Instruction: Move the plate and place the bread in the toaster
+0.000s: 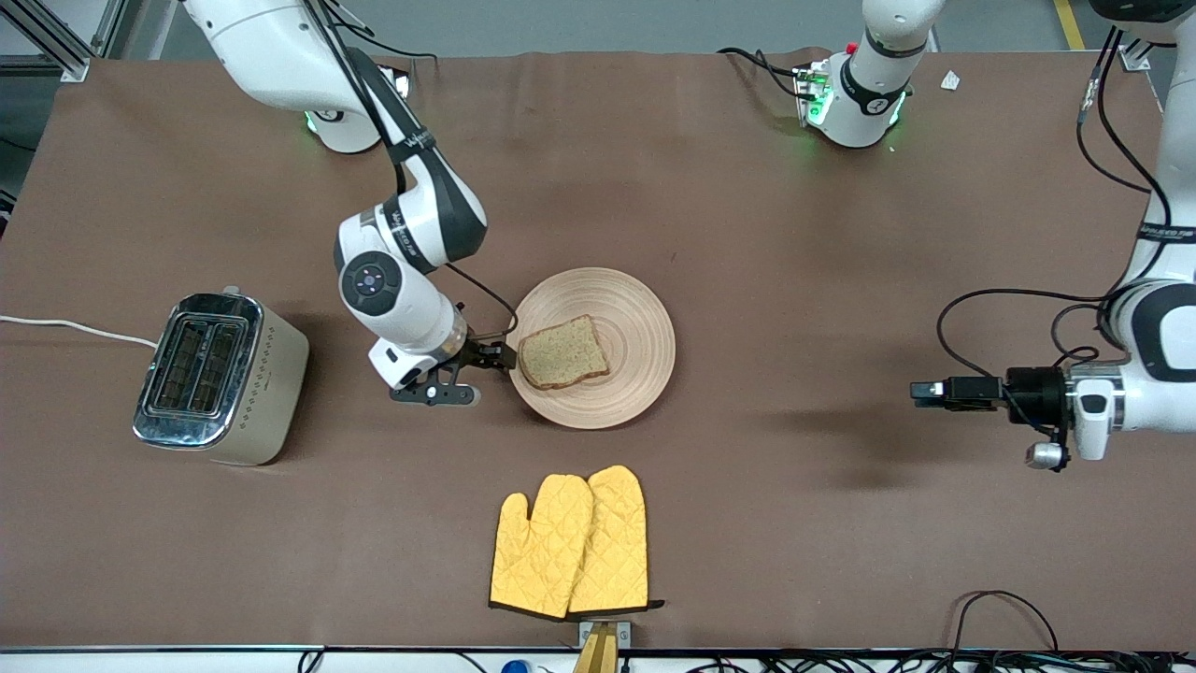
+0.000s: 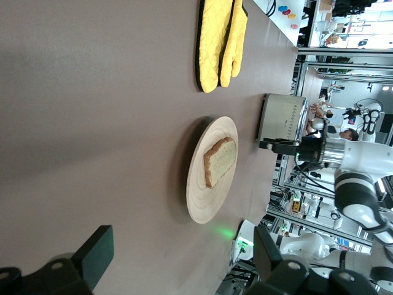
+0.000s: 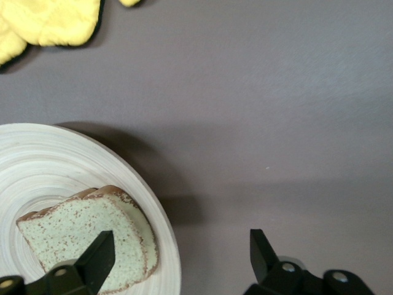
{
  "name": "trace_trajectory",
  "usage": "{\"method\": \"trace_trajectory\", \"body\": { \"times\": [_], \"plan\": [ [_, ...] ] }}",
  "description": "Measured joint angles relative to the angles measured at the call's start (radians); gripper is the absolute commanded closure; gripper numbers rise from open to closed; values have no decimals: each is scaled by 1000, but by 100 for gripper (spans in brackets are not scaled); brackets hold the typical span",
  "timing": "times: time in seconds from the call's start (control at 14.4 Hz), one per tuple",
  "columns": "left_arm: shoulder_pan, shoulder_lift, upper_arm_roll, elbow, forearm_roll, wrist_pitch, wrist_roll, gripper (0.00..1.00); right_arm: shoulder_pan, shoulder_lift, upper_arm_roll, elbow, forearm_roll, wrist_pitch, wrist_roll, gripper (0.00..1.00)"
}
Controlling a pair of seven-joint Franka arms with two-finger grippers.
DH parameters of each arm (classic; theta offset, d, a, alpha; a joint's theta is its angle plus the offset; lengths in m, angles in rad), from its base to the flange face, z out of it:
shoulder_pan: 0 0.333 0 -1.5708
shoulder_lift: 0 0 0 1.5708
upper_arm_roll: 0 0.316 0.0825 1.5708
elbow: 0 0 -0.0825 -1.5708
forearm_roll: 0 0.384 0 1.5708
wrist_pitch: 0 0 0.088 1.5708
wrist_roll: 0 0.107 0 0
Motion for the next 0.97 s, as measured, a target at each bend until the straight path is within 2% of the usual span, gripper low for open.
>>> {"method": "trace_trajectory", "body": {
  "times": [0.14, 0.35, 0.69, 0.97],
  "plan": [
    [8, -44, 0, 22, 38, -53, -50, 0, 25, 16, 0, 7, 0, 0, 37, 15],
    [12, -115, -1, 80, 160, -144, -127, 0, 62, 38, -1, 10, 0, 6, 73, 28],
    [10, -267, -9, 119, 331, -220, -241, 0, 86, 75, -1, 16, 0, 21, 104, 32],
    [-3, -369, -97, 120, 510, -222, -380, 0, 97, 91, -1, 24, 0, 28, 123, 39]
  ]
}}
